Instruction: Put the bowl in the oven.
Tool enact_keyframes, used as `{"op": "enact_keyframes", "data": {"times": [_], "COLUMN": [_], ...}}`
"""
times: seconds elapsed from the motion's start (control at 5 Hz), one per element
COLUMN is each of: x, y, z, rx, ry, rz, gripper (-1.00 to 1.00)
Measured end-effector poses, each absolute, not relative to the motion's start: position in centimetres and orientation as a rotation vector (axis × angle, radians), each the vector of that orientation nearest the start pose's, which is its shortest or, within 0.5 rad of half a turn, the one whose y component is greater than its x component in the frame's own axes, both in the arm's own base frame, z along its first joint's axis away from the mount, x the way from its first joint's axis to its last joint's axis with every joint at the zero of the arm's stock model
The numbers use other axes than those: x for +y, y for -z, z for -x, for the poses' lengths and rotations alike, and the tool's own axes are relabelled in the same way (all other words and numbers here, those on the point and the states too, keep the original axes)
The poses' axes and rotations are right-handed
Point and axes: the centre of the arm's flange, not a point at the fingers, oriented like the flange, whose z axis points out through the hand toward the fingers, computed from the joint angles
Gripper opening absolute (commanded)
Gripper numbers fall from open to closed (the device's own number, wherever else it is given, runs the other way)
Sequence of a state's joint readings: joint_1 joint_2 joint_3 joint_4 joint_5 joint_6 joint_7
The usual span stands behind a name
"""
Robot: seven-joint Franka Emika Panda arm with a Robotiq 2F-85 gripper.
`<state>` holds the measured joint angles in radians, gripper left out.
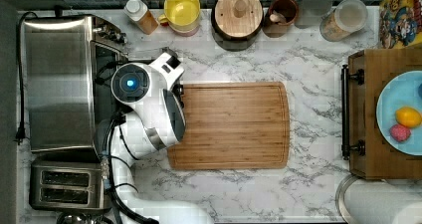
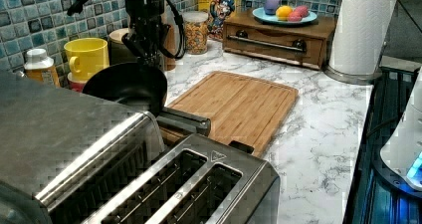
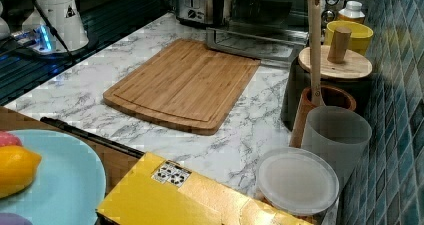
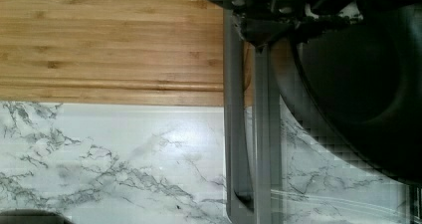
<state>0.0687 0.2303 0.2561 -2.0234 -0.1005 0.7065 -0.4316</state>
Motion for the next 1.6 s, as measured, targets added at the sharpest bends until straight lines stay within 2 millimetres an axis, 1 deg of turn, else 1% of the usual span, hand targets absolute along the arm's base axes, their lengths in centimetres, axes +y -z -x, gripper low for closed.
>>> {"op": "enact_keyframes", "data": {"times": [0.2, 0.4, 0.6, 0.8, 1.0, 1.4, 1.6], "x": [19.4, 21.0, 22.7, 23.7, 23.7, 23.6, 24.3], "y": [-33.9, -32.6, -30.9, -29.2, -28.4, -28.5, -28.5], "z": [-56.4, -56.4, -56.4, -56.6, -57.2, -57.4, -57.6], "rx": [-0.051, -0.086, -0.007, 0.048, 0.099, 0.216, 0.238], "ry": [0.05, 0.021, -0.07, -0.088, -0.045, -0.069, -0.031], "rz": [3.147, 3.141, 3.057, 2.998, 2.967, 2.887, 2.846], "gripper": [-1.0, -1.0, -1.0, -1.0, -1.0, -1.0, -1.0]}}
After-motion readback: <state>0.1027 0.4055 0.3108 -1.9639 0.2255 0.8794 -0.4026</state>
